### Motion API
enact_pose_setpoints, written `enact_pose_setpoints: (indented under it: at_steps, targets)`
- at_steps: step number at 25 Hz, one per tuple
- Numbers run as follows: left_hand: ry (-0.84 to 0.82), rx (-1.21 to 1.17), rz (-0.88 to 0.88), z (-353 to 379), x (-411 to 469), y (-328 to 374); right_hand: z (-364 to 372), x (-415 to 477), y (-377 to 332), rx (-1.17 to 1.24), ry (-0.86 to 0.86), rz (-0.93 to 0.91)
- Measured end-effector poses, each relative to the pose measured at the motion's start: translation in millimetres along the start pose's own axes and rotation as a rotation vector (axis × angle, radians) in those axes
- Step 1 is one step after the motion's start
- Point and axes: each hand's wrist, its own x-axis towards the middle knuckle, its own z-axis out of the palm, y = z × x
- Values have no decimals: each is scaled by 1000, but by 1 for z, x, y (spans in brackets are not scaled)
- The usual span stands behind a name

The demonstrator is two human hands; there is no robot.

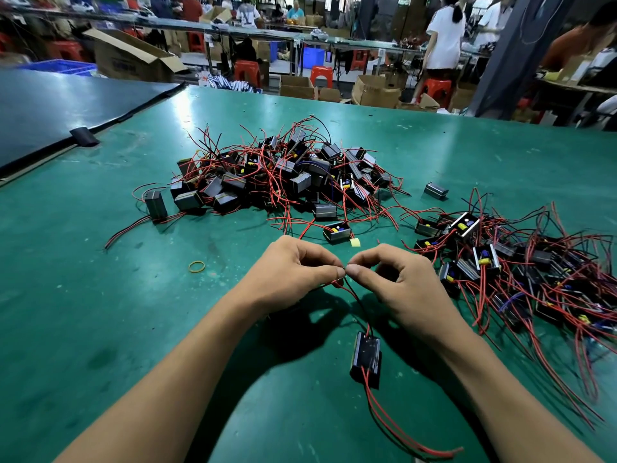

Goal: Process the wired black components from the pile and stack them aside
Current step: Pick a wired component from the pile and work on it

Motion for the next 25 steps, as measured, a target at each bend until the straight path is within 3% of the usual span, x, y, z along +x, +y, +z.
enact_pose_setpoints:
  at_steps: [7,10,13,21,25]
  targets:
    - [29,3,31,3,1,2,5,3,-2,436,-110,401]
    - [63,20,23,2,1,0,-2,2,1,388,-153,310]
    - [85,39,14,1,2,0,-3,0,5,154,-102,156]
    - [167,61,-20,3,2,-1,1,-3,5,276,-153,162]
    - [176,55,-32,3,3,0,5,-4,7,95,-63,28]
